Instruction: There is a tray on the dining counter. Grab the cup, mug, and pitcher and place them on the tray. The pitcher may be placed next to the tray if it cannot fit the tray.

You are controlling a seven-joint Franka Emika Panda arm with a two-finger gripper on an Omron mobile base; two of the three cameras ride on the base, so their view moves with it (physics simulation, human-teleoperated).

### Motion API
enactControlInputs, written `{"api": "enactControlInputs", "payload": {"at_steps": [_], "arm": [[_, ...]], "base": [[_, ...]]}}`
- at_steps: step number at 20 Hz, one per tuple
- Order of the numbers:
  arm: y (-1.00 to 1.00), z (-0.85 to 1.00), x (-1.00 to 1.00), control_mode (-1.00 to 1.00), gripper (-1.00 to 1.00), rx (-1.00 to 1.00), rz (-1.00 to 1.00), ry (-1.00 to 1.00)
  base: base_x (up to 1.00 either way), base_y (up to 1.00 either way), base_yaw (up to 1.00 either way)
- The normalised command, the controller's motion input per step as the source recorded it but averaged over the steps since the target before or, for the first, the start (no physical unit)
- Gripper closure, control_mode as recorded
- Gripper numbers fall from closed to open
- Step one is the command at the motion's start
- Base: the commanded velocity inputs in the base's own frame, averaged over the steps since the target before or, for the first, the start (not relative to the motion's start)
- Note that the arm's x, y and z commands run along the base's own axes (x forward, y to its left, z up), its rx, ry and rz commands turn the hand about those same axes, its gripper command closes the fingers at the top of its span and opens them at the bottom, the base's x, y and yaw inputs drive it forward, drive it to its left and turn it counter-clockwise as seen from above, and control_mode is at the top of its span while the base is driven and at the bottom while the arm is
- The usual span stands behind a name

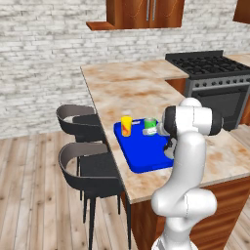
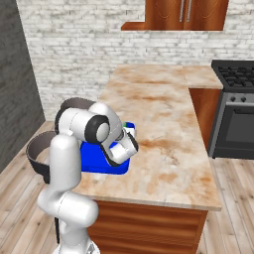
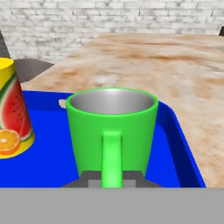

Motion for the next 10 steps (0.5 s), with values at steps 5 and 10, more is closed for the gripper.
{"api": "enactControlInputs", "payload": {"at_steps": [5,10], "arm": [[0.0,0.0,0.0,-1.0,-1.0,0.0,0.0,0.0],[0.0,0.0,0.0,-1.0,-1.0,0.0,0.0,0.0]], "base": [[0.0,0.0,0.0],[0.0,0.0,0.0]]}}
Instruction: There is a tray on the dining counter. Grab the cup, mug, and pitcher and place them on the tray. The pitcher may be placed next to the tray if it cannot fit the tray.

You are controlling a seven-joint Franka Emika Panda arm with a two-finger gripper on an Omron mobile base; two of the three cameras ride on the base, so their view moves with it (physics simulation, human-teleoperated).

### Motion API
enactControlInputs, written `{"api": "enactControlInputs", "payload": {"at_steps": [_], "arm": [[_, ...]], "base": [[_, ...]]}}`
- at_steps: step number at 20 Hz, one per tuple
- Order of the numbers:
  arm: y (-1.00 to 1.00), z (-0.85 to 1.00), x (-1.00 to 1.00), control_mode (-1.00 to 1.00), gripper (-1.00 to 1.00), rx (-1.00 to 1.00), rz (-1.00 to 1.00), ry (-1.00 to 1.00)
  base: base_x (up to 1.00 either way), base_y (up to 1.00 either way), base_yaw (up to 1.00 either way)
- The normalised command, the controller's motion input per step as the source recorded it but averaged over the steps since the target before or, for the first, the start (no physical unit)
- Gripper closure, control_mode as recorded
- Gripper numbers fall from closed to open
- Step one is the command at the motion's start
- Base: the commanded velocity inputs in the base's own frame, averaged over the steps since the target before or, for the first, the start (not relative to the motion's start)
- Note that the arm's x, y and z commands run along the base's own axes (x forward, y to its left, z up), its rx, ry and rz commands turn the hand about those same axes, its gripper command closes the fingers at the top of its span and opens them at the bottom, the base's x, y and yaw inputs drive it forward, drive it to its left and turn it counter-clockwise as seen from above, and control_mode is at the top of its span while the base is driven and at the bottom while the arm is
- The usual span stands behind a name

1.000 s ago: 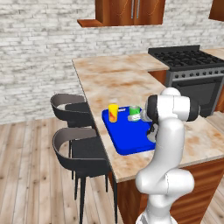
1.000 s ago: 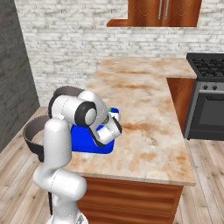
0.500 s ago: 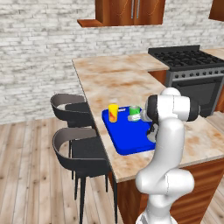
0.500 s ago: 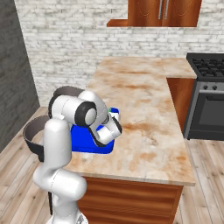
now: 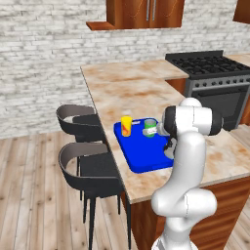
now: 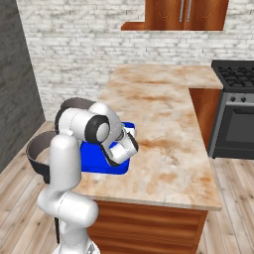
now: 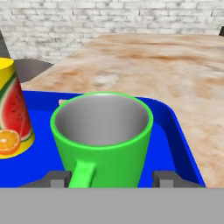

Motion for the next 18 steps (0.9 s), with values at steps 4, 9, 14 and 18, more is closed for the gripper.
{"api": "enactControlInputs", "payload": {"at_steps": [4,9,14,18], "arm": [[0.0,0.0,0.0,-1.0,-1.0,0.0,0.0,0.0],[0.0,0.0,0.0,-1.0,-1.0,0.0,0.0,0.0],[-0.01,0.18,-0.11,-1.0,-1.0,0.0,-0.01,0.07],[-0.02,0.48,-0.14,-1.0,-1.0,0.0,-0.03,0.15]], "base": [[0.0,0.0,0.0],[0.0,0.0,0.0],[0.0,0.0,0.0],[0.0,0.0,0.0]]}}
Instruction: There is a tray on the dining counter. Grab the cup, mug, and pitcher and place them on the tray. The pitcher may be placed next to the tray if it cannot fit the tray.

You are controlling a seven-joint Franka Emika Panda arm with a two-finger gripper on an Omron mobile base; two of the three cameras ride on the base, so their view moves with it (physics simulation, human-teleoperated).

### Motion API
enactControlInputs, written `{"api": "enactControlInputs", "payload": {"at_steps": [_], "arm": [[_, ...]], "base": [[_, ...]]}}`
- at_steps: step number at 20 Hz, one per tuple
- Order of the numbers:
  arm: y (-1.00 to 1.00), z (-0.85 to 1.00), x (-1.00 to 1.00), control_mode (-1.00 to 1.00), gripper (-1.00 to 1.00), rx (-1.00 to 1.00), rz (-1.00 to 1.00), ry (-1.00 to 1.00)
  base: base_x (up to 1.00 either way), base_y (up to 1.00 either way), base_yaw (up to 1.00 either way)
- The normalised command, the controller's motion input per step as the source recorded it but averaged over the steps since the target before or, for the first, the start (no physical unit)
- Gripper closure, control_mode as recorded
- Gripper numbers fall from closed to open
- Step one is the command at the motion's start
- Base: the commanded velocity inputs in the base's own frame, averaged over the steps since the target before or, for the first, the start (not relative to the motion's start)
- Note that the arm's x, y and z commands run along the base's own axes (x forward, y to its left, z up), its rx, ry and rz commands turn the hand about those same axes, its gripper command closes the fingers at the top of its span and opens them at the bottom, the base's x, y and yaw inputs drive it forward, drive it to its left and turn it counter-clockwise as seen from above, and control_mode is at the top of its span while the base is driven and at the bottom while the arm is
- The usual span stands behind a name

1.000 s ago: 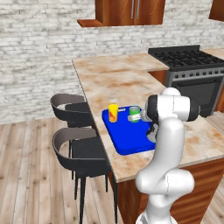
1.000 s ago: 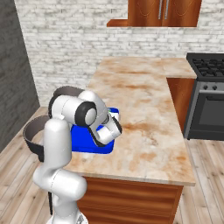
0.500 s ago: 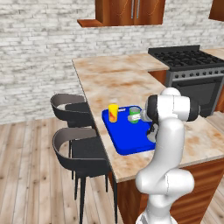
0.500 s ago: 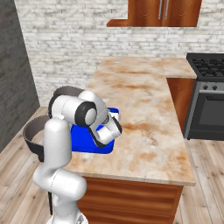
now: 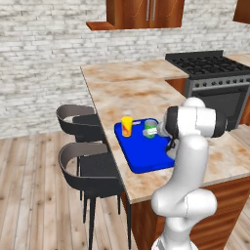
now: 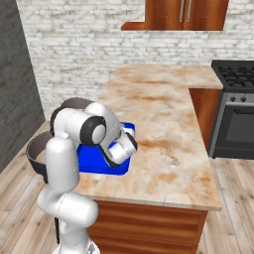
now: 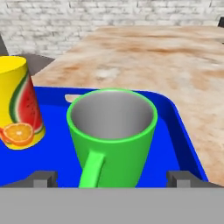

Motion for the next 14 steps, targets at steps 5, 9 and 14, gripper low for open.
{"api": "enactControlInputs", "payload": {"at_steps": [5,9,14], "arm": [[-0.04,0.48,-0.24,-1.0,-1.0,0.0,-0.08,0.12],[-0.04,0.71,-0.06,-1.0,-1.0,0.0,-0.15,0.17],[-0.11,0.81,-0.2,-1.0,-1.0,0.0,-0.18,0.18]], "base": [[0.0,0.0,0.0],[0.0,0.0,0.0],[0.0,0.0,0.0]]}}
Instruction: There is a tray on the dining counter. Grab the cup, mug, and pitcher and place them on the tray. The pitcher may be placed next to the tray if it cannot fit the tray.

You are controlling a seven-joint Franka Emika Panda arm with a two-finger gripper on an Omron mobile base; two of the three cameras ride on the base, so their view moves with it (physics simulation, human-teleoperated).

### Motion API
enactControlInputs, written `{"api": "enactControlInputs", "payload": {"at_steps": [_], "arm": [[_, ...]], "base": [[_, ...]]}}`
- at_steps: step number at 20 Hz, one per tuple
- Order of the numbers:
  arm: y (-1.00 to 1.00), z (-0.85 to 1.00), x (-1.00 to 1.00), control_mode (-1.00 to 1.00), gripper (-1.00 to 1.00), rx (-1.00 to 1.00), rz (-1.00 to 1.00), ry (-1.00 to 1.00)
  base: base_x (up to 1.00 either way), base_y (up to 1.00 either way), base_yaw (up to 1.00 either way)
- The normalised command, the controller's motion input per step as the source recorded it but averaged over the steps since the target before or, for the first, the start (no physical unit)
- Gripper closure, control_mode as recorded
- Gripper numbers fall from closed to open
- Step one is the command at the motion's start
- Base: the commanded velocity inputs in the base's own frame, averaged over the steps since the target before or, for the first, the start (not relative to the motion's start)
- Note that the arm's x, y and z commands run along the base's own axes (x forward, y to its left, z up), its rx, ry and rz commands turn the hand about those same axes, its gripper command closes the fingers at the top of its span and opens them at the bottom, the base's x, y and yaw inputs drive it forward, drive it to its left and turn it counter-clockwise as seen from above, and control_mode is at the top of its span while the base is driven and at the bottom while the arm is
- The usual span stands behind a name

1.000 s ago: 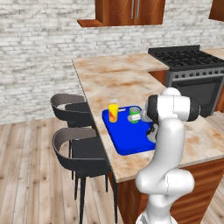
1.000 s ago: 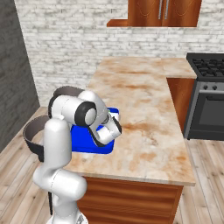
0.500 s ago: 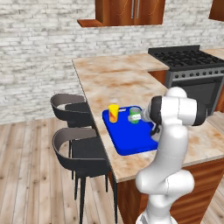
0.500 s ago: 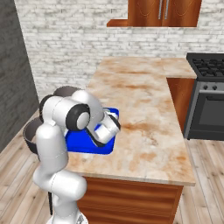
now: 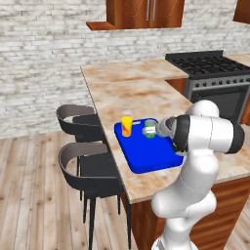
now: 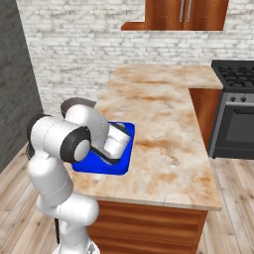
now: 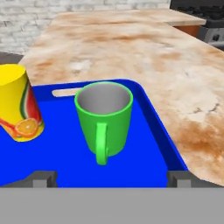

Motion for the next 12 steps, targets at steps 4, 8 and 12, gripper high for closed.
{"api": "enactControlInputs", "payload": {"at_steps": [4,8,12], "arm": [[-0.26,0.93,-0.34,-1.0,-1.0,0.0,-0.13,0.16],[-0.2,1.0,-0.05,-1.0,-1.0,0.0,-0.06,0.2],[-0.02,1.0,0.0,-1.0,-1.0,0.0,-0.05,0.23]], "base": [[0.0,0.0,0.0],[0.0,0.0,0.0],[0.0,0.0,0.0]]}}
